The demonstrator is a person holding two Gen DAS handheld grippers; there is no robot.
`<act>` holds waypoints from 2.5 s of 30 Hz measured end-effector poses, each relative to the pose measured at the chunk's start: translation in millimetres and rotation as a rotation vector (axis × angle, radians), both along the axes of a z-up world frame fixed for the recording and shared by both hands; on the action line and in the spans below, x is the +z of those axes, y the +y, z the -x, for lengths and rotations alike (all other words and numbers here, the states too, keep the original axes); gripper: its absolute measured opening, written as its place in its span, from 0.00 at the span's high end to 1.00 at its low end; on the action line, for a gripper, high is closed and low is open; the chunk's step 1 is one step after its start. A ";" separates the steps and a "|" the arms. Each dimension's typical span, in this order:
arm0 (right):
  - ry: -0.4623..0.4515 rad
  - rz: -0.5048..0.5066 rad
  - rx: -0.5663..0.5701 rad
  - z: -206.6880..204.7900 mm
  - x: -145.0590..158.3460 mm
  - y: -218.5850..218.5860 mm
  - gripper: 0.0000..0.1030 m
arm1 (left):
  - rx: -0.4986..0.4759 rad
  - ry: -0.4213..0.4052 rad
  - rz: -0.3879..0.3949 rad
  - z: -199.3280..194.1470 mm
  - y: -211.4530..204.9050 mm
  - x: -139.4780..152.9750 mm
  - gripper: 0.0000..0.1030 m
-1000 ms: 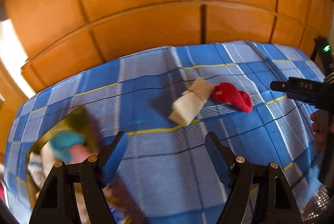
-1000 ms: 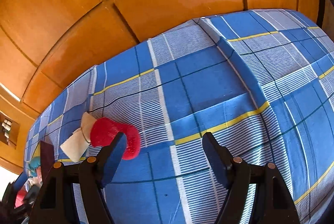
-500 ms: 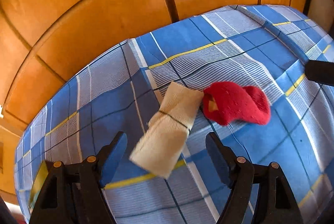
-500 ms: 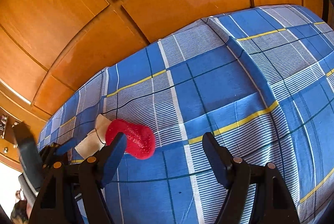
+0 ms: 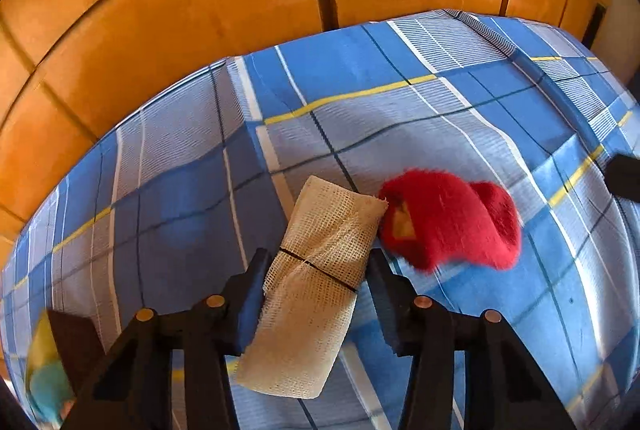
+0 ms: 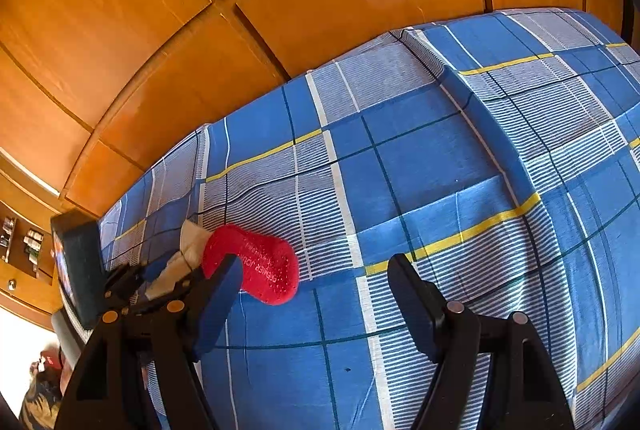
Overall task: Organize soft objects
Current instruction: 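Move both tools back over the beige mesh sponge and red sock, then grasp the beige mesh sponge with the left tool while the right tool grasps the red sock, then carry the mesh sponge into the gold tray and open the left tool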
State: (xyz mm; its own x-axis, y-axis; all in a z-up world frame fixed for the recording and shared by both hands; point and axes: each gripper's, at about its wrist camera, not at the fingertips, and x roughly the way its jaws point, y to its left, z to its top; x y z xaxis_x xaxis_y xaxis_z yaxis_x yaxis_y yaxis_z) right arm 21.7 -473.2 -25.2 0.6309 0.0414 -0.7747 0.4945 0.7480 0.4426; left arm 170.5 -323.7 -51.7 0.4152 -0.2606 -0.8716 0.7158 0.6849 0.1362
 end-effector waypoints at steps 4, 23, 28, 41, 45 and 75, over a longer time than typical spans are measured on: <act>-0.011 0.004 0.004 1.6 2.3 0.4 0.26 | 0.073 0.061 0.062 17.8 20.4 9.1 0.53; 0.003 0.100 0.190 -15.9 -5.7 39.4 0.26 | 0.111 0.026 0.177 127.8 81.2 -14.0 0.51; 0.010 0.201 0.354 -29.3 -3.0 74.3 0.26 | 0.103 0.016 0.183 127.2 82.0 -14.8 0.51; 0.167 0.386 0.543 -92.8 -37.8 109.8 0.50 | 0.111 0.018 0.200 126.9 84.2 -15.5 0.51; 0.158 0.415 0.571 -82.6 -37.2 107.7 0.74 | 0.112 0.015 0.204 127.5 84.4 -15.5 0.51; 0.093 0.458 0.591 -23.1 -47.1 110.9 0.68 | 0.136 -0.003 0.218 141.5 96.4 15.0 0.55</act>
State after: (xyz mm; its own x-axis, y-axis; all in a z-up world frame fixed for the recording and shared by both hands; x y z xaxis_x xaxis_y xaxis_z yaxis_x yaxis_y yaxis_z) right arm 44.8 -362.3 -72.3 0.5350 0.0138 -0.8448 -0.0266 0.9996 -0.0005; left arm 29.0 -227.3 -36.7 0.4619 -0.3835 -0.7998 0.6147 0.7884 -0.0231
